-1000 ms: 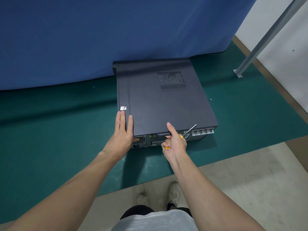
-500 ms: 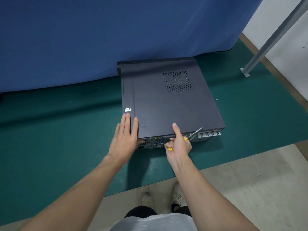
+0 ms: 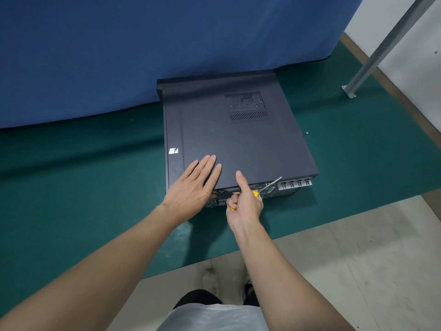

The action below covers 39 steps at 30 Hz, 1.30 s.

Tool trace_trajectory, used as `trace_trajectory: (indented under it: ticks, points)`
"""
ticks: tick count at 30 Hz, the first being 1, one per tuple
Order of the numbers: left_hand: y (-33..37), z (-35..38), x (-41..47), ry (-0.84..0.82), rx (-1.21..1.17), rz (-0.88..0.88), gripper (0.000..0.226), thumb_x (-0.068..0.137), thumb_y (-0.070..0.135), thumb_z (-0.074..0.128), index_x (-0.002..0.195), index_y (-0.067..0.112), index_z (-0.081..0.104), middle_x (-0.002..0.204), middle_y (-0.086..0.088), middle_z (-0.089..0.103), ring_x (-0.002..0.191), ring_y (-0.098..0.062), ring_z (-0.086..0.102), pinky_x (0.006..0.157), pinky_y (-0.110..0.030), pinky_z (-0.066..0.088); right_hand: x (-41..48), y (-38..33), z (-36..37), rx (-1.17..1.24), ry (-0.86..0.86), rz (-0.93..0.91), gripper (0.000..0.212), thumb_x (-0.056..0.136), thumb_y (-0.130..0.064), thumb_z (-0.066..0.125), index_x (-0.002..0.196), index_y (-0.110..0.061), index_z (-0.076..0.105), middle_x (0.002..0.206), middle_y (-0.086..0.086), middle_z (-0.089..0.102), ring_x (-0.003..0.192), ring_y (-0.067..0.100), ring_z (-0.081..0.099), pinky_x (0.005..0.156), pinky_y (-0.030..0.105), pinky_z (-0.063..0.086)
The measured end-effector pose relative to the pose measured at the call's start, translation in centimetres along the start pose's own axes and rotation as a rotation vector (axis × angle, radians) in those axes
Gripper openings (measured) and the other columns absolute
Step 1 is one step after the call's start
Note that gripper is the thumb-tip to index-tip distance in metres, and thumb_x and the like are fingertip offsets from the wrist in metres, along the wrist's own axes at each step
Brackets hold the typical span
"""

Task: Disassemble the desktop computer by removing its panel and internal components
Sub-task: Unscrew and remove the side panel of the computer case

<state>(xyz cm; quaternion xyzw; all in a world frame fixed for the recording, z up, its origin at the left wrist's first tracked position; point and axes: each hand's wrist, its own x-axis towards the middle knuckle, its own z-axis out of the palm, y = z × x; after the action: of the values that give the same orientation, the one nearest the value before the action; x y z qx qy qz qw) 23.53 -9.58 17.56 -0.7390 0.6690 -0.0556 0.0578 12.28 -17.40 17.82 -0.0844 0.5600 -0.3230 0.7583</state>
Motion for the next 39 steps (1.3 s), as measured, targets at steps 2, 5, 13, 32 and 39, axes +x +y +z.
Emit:
trace_trajectory:
  ticks: [2, 5, 13, 32, 39]
  points:
    - [0.3, 0.3, -0.1, 0.052, -0.002, 0.018, 0.062, 0.092, 0.010, 0.060, 0.144, -0.007, 0.033, 0.150, -0.029, 0.030, 0.141, -0.040, 0.028, 0.112, -0.048, 0.031, 0.2, 0.2, -0.2, 0.041, -0.022, 0.012, 0.043, 0.068, -0.012, 0.084, 0.088, -0.014, 0.046, 0.047, -0.001, 0.035, 0.038, 0.012, 0.022, 0.036, 0.023, 0.021]
    - [0.7, 0.7, -0.8, 0.126, -0.037, 0.037, 0.051, 0.091, -0.007, 0.030, 0.141, -0.009, 0.038, 0.146, -0.030, 0.036, 0.137, -0.041, 0.035, 0.110, -0.049, 0.036, 0.3, 0.5, -0.5, 0.057, -0.035, 0.020, 0.046, 0.066, -0.013, 0.085, 0.093, -0.015, 0.048, 0.049, -0.001, 0.037, 0.038, 0.012, 0.022, 0.035, 0.022, 0.022]
    - [1.0, -1.1, -0.7, 0.017, -0.097, -0.086, 0.066, 0.095, 0.009, 0.053, 0.152, 0.006, 0.020, 0.158, -0.014, 0.020, 0.147, -0.026, 0.018, 0.120, -0.037, 0.016, -1.3, -0.3, -1.0, -0.023, -0.043, -0.032, 0.049, 0.072, -0.016, 0.083, 0.103, -0.017, 0.046, 0.046, -0.003, 0.040, 0.039, 0.010, 0.026, 0.037, 0.022, 0.025]
    - [-3.6, -19.4, 4.9, -0.291, -0.721, -0.225, 0.109, 0.055, 0.089, 0.045, 0.150, 0.040, 0.024, 0.154, 0.009, 0.033, 0.143, -0.017, 0.029, 0.116, -0.038, 0.026, -8.6, -12.4, 3.5, 0.177, -0.407, -0.145, 0.038, 0.074, 0.009, 0.066, 0.110, -0.001, 0.059, 0.090, 0.015, 0.072, 0.071, 0.029, 0.071, 0.053, 0.034, 0.054]
    - [-1.2, -18.1, 12.4, -0.136, -0.714, -0.266, 0.073, 0.086, 0.070, 0.043, 0.144, 0.026, 0.044, 0.147, 0.004, 0.045, 0.139, -0.023, 0.036, 0.113, -0.037, 0.029, -5.3, -18.5, 0.9, 0.275, -0.416, -0.211, 0.019, 0.074, 0.009, 0.065, 0.087, -0.004, 0.064, 0.084, 0.017, 0.072, 0.075, 0.032, 0.071, 0.058, 0.037, 0.055]
